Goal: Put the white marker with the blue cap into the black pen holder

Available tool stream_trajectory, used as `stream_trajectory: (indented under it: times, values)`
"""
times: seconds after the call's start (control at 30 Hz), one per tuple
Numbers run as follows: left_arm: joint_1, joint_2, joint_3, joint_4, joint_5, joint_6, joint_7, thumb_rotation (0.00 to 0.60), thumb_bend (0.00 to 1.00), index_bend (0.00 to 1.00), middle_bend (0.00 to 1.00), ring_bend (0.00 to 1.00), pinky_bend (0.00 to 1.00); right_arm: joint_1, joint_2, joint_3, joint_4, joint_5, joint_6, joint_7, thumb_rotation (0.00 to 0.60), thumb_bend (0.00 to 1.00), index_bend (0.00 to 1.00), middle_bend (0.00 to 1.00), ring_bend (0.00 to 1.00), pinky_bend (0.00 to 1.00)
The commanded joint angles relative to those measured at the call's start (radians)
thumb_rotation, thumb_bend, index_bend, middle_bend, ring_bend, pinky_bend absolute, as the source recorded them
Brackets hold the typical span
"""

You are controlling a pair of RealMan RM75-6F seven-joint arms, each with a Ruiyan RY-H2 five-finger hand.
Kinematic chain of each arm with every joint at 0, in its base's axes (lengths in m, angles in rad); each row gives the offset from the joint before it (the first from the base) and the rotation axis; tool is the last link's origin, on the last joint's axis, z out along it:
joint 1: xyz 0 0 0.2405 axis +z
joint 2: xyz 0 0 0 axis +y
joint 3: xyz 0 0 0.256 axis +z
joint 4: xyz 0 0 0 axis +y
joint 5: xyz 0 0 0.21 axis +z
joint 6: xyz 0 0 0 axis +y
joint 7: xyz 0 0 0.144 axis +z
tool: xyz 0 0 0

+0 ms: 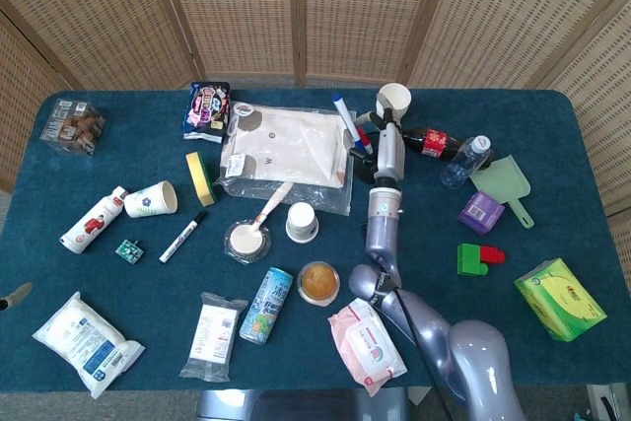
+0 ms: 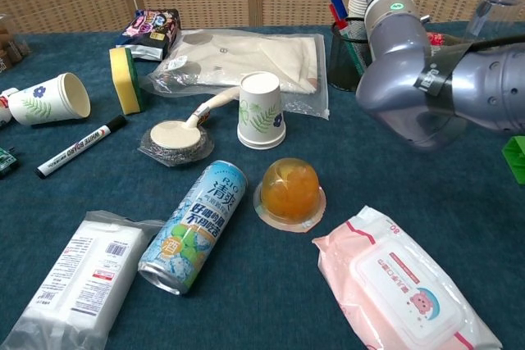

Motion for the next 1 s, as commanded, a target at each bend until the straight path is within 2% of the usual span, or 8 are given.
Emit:
stream_trajectory:
  times: [0.03, 0.2, 0.4, 0.5, 0.63, 0.73, 1.0]
  values:
    - [-0.001, -0.001, -0.002, -0.001, -0.006, -0.002, 0.006, 0.6, 0.09, 0.0, 0.0, 0.0, 0.0, 0.029, -0.022, 0.0, 0.056, 0.007, -0.03, 0.032, 0.6, 0.52, 0.63, 0.1, 0.0, 0.04]
    - [-0.003, -0.003, -0.004, -0.004, -0.014, -0.007, 0.017, 0.6, 0.09, 0.0, 0.0, 0.0, 0.0, 0.037, -0.03, -0.016, 0.12, -0.001, -0.052, 0.072, 0.6, 0.52, 0.63, 0.1, 0.0, 0.04]
    - [-0.007, -0.006, -0.003, -0.007, -0.012, -0.015, 0.026, 0.6, 0.09, 0.0, 0.0, 0.0, 0.0, 0.024, -0.019, -0.038, 0.157, -0.014, -0.076, 0.104, 0.6, 0.5, 0.58, 0.09, 0.0, 0.04]
    - [-0.008, -0.005, -0.003, -0.008, -0.012, -0.016, 0.027, 0.6, 0.09, 0.0, 0.0, 0.0, 0.0, 0.011, -0.012, -0.043, 0.164, -0.015, -0.079, 0.121, 0.6, 0.47, 0.53, 0.08, 0.0, 0.04]
    - [-0.007, -0.007, -0.004, -0.012, -0.011, -0.014, 0.032, 0.6, 0.09, 0.0, 0.0, 0.0, 0.0, -0.011, -0.004, -0.064, 0.159, -0.03, -0.072, 0.141, 0.6, 0.4, 0.4, 0.05, 0.0, 0.04]
    - [-0.005, -0.007, -0.001, -0.015, -0.002, -0.009, 0.037, 0.6, 0.09, 0.0, 0.0, 0.0, 0.0, -0.025, 0.005, -0.074, 0.148, -0.037, -0.064, 0.156, 0.6, 0.39, 0.31, 0.03, 0.0, 0.04]
    - [0.001, -0.004, 0.001, -0.013, 0.009, 0.001, 0.024, 0.6, 0.09, 0.0, 0.0, 0.0, 0.0, -0.053, 0.025, -0.093, 0.113, -0.055, -0.01, 0.161, 0.6, 0.4, 0.29, 0.03, 0.0, 0.04]
